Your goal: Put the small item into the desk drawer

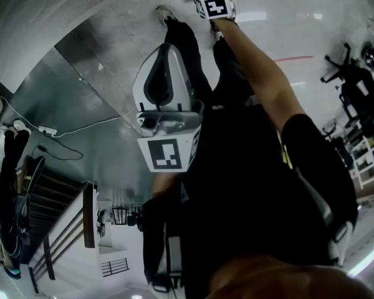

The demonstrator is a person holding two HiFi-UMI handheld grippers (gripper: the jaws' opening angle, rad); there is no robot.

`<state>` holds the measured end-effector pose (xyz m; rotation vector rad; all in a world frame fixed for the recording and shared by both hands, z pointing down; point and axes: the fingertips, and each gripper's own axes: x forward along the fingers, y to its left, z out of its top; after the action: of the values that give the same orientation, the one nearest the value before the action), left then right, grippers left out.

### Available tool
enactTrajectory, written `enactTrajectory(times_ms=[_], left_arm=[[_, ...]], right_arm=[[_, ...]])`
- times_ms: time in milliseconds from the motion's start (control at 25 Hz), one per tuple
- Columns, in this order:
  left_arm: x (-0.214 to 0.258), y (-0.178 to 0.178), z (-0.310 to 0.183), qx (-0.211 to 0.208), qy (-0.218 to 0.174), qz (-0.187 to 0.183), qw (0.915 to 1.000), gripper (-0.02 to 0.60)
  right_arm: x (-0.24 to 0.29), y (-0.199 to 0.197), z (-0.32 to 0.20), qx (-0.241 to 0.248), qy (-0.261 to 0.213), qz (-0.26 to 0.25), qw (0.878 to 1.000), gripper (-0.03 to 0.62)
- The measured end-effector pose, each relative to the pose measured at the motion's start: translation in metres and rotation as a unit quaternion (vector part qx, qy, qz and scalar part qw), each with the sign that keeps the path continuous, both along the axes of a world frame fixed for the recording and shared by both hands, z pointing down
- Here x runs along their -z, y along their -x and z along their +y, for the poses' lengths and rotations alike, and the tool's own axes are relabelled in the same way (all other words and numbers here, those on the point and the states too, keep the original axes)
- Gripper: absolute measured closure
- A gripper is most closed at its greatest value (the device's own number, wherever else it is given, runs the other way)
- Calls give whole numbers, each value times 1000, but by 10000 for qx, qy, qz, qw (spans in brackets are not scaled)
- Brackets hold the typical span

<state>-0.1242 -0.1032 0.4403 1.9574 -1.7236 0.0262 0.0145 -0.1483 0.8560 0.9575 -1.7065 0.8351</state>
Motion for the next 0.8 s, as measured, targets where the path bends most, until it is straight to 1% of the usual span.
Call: enactTrajectory(times_ms=[240,360,520,800], left_arm=[[-4,4,-4,-12,47,1,10000,583],[-2,6,-3,4,41,3,10000,583],[-6,11,-3,35,54,17,10000,583],[-14,9,-3,54,79,18,10000,583]], right_arm=[[-5,-3,-4,31,37,145,9999,336],[-4,1,-2,91,81,121,9999,336],[-7,14,10,36,527,-21,9986,336],[-18,12,14,51,743,-5,9972,336]])
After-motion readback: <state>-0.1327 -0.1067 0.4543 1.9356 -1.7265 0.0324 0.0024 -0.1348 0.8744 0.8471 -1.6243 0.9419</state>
